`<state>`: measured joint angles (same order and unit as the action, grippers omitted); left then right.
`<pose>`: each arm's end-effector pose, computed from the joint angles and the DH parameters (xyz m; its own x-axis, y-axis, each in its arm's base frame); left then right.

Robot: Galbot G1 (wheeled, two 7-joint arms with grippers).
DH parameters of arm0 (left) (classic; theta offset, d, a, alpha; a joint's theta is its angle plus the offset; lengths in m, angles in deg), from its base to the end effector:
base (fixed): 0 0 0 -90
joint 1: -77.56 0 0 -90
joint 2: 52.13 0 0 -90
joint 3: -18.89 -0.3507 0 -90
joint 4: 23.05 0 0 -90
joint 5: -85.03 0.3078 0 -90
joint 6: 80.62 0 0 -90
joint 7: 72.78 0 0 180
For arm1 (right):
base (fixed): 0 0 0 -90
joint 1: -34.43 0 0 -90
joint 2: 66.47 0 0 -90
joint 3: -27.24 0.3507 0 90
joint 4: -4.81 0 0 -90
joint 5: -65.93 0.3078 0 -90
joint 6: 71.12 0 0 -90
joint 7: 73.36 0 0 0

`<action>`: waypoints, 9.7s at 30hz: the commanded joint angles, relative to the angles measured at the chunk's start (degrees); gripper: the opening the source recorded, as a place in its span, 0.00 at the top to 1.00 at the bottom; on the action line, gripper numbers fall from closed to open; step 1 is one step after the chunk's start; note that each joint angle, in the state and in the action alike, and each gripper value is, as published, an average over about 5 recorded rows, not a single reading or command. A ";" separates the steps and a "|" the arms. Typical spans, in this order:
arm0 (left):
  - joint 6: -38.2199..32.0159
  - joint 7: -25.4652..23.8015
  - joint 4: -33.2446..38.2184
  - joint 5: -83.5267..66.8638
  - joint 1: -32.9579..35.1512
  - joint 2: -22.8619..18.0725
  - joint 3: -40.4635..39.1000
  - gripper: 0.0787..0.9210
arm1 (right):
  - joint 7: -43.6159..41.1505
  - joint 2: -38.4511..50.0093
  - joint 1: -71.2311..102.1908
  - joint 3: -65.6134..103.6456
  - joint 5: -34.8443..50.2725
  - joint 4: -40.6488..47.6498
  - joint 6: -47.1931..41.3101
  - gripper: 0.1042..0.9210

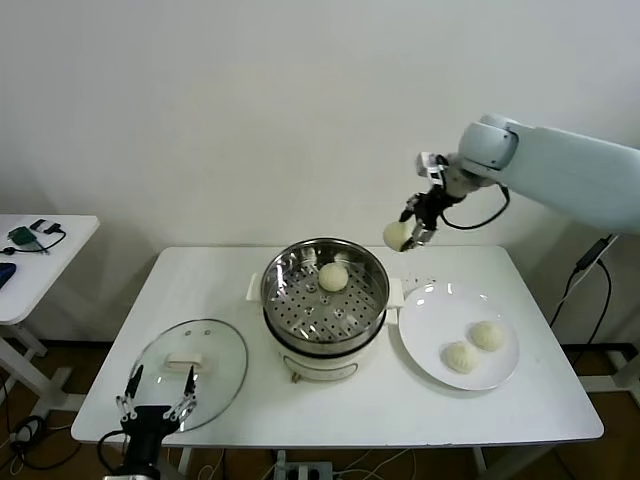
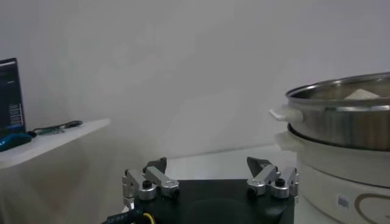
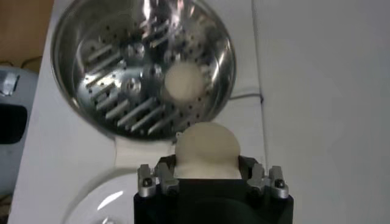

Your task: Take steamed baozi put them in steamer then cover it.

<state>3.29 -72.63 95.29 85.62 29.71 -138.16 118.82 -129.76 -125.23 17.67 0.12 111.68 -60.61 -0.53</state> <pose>0.0630 0.0608 -0.3280 -0.9873 -0.1042 0.1195 -0.0822 0.9809 0.1765 0.5524 -0.0353 0.0331 -0.2346 -0.3398 0.9108 -0.9698 0.0173 -0.2433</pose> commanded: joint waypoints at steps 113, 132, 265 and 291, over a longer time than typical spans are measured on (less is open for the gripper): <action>1.69 -0.01 -0.79 2.39 2.52 -1.15 1.41 0.12 | -2.08 15.63 35.04 13.55 -37.99 -1.84 2.55 0.17; 1.50 0.22 -0.06 2.57 2.93 -1.01 1.51 0.12 | -7.49 13.29 8.76 1.04 -36.68 -5.36 21.93 0.32; 3.05 -0.19 -0.41 6.45 2.02 -0.37 1.06 0.12 | -7.39 12.57 45.83 35.45 -49.66 17.70 9.38 0.12; 2.88 -0.35 0.55 6.31 2.43 -0.30 0.01 0.12 | -5.93 12.53 15.34 10.72 -24.44 10.28 4.86 0.33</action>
<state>6.10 -72.84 95.71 91.90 32.16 -138.60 119.34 -136.59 -111.08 53.41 27.70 70.37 -47.03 6.65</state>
